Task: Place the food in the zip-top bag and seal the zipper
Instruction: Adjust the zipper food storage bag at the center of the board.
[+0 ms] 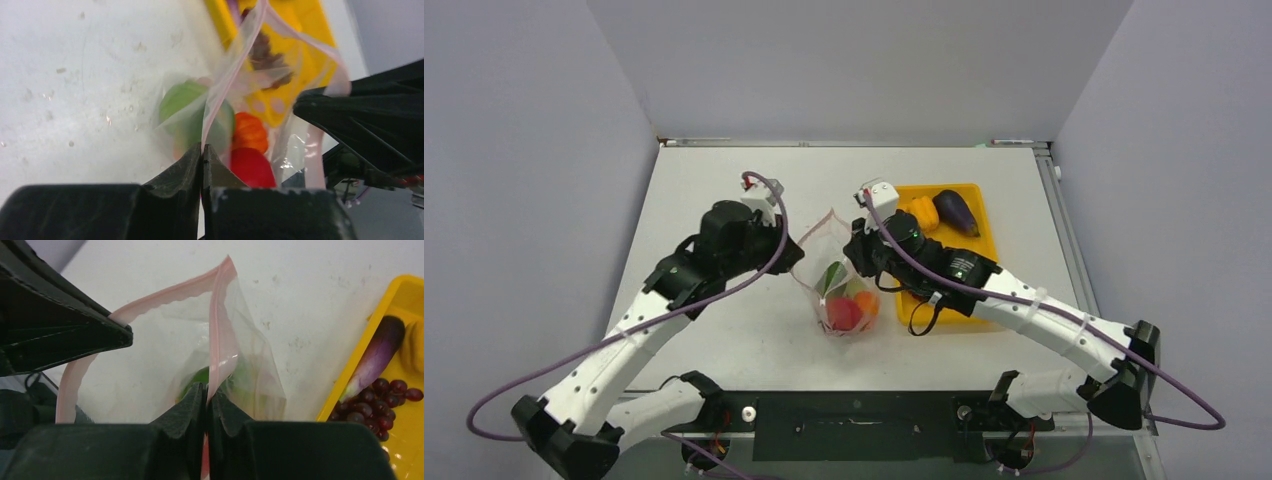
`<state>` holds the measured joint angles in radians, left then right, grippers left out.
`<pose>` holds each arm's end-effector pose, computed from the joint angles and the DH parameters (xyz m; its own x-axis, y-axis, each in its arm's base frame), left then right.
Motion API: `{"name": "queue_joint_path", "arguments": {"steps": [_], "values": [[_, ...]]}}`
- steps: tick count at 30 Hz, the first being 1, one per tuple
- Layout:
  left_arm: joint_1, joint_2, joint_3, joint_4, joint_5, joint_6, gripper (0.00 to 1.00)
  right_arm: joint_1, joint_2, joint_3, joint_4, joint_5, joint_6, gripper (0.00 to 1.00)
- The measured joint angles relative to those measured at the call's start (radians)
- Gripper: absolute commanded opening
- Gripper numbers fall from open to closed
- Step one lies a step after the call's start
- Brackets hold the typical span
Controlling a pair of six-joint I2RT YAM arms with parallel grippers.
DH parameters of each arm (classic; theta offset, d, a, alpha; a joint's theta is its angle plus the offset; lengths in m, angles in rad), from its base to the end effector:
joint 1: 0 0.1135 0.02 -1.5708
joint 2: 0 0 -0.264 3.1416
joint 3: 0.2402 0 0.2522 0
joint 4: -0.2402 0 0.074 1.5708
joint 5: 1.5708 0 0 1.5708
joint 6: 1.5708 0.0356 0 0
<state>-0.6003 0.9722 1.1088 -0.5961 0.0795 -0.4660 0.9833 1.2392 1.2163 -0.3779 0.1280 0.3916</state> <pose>0.1666 -0.1175 0.3758 -0.6063 -0.1277 -0.7849 0.3911 0.8115 -0.4342 0.1595 0.2313 0.3748 -0.4901 -0.0530 -0.8701 -0.6203 0.7225 0.3054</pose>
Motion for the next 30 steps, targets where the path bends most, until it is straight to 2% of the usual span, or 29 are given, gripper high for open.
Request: {"name": "queue_joint_path", "arguments": {"steps": [3,6,14,18,21,24,30], "values": [[0.002,0.097,-0.082,0.001,0.010,-0.016,0.00,-0.001,0.052,-0.052,-0.006,-0.003,0.010,0.05],[0.005,0.135,-0.088,-0.020,0.020,-0.021,0.00,-0.001,0.067,-0.052,-0.019,-0.005,0.011,0.05],[0.006,0.054,0.174,-0.055,0.023,0.013,0.05,-0.001,0.030,0.115,-0.051,-0.004,-0.015,0.05],[0.006,-0.022,0.218,-0.048,0.019,0.026,0.06,0.000,-0.038,0.142,-0.033,-0.004,-0.019,0.05],[0.006,-0.051,0.185,-0.028,0.012,0.026,0.05,0.000,-0.072,0.107,0.008,-0.003,-0.015,0.05],[0.006,-0.035,0.067,0.028,0.008,0.010,0.00,-0.001,-0.066,0.011,0.061,-0.003,-0.002,0.05],[0.006,0.147,-0.121,0.043,0.009,-0.027,0.00,-0.001,0.077,-0.163,0.067,-0.014,0.039,0.05]]}}
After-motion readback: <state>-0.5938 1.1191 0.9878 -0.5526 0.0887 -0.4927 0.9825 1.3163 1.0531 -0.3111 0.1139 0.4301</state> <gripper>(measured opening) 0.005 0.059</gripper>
